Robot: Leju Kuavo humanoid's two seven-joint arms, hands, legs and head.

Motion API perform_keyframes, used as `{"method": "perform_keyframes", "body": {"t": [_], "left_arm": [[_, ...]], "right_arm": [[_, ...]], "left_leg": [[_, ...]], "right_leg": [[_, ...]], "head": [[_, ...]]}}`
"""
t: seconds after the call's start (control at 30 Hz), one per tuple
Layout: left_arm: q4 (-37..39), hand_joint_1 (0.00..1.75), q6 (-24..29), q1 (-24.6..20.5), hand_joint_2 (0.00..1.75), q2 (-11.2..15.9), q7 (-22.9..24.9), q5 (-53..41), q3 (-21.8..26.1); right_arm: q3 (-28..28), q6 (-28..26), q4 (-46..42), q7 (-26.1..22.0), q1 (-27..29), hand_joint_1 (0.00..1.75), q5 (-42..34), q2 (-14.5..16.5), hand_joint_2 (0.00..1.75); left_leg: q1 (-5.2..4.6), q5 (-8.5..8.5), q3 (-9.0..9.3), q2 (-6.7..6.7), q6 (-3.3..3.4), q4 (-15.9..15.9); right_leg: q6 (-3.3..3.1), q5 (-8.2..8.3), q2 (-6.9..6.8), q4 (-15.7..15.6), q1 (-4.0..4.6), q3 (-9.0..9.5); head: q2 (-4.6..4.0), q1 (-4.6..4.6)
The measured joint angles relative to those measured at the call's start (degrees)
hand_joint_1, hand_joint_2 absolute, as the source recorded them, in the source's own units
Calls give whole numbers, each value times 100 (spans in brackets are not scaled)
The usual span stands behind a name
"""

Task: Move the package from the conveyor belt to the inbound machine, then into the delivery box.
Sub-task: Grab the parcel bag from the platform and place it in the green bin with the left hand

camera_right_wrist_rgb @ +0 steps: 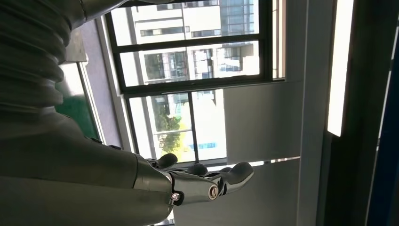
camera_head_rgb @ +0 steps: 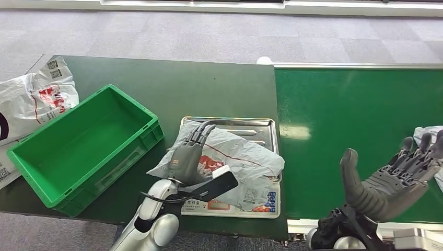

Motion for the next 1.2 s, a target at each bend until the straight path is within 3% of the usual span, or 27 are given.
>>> {"method": "perform_keyframes", "body": {"t": [0.27, 0.47, 0.5, 0.6, 0.63, 0.77, 0.9, 1.2], "left_arm": [[904, 0, -409, -585, 175, -459, 666, -817, -192], [2085, 1, -581, -1092, 175, -741, 1287, -1736, -280], [2257, 33, -571, -1163, 175, -782, 1323, -1823, -285], [2642, 163, -593, -1327, 175, -879, 1395, -1977, -292], [2712, 175, -610, -1357, 175, -897, 1409, -2004, -292], [2788, 175, -639, -1387, 175, -915, 1422, -2027, -292], [3436, 175, -1126, -1692, 175, -1047, 1286, -1869, -179], [3632, 175, -1128, -1852, 175, -1083, 986, -1478, 136]], "right_arm": [[0, 7, 93, 2, -4, 0, -96, -28, 175], [7, 8, 149, 37, -161, 0, -145, -31, 175], [8, 8, 150, 48, -180, 0, -131, -31, 175], [9, 9, 156, 71, -212, 0, -100, -31, 175], [9, 9, 157, 75, -215, 0, -96, -31, 175], [9, 9, 158, 81, -219, 0, -90, -31, 175], [9, 9, 160, 160, -273, 0, 74, 19, 175], [9, 9, 160, 221, -280, 0, 179, 63, 175]], "left_leg": [[0, 0, -1, 0, 0, 0], [0, 1, 3, -1, 0, 0], [0, 1, 4, -1, 0, 0], [0, 1, 8, -1, 0, -1], [0, 1, 9, -1, 0, -1], [0, 0, 9, -1, 0, -1], [0, -3, 37, -4, 5, -3], [0, -2, 56, -4, 5, -3]], "right_leg": [[0, 0, 1, 0, 1, 1], [0, 1, 1, 0, 1, 7], [0, 1, 1, 0, 1, 9], [0, 1, 0, 0, 1, 15], [1, 1, 0, 0, 1, 16], [1, 0, 0, 0, 1, 17], [1, -1, -1, 0, 2, 48], [1, 0, 0, 0, 1, 66]], "head": [[0, 0], [0, 0], [0, 0], [0, 0], [0, 0], [0, 0], [0, 0], [0, 0]]}}
